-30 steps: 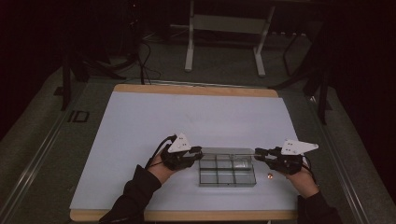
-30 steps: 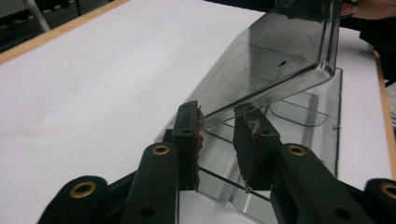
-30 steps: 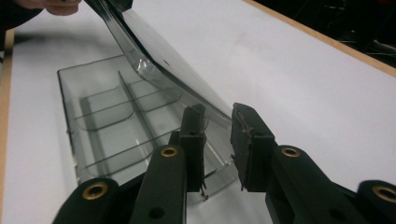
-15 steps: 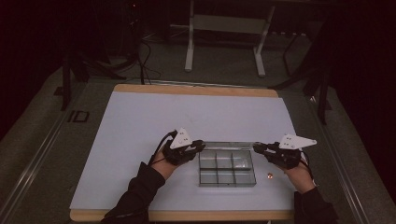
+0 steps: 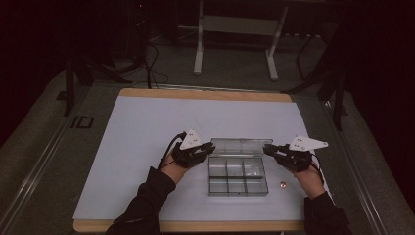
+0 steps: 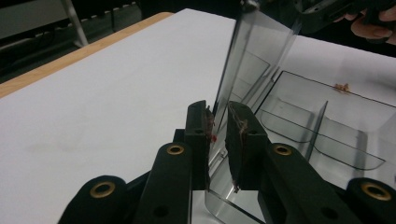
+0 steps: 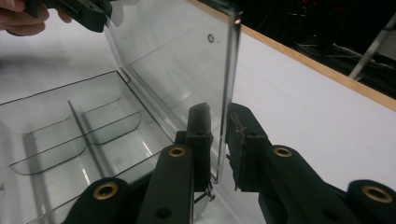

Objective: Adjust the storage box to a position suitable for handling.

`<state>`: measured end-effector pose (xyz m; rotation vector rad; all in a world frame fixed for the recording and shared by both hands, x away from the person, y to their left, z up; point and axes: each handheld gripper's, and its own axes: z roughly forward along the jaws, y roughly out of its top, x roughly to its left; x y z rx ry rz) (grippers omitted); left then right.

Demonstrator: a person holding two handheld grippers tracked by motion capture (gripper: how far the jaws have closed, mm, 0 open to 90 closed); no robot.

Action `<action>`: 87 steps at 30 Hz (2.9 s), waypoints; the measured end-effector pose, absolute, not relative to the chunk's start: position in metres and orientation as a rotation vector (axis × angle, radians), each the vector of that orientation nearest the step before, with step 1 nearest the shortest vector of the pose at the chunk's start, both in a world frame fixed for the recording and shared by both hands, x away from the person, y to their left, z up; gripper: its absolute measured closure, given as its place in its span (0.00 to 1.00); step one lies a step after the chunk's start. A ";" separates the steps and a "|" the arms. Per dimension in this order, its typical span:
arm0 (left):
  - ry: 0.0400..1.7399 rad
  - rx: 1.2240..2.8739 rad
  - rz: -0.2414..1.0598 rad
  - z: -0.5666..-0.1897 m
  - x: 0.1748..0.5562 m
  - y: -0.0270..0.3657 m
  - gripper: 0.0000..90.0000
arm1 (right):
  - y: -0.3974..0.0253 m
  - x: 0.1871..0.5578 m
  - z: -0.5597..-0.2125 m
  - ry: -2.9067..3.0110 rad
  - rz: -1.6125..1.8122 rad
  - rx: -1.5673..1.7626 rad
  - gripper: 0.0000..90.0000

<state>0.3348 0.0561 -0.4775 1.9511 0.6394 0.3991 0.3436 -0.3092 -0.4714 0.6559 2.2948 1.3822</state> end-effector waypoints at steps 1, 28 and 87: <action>0.639 1.951 0.399 -0.478 0.335 0.056 0.88 | -0.309 0.344 -0.471 2.295 1.382 0.656 0.88; 0.753 1.917 0.337 -0.490 0.357 0.052 0.85 | -0.298 0.364 -0.478 2.285 1.367 0.779 0.77; 0.965 1.963 0.196 -0.518 0.376 0.033 0.52 | -0.286 0.384 -0.504 2.402 1.236 1.061 0.56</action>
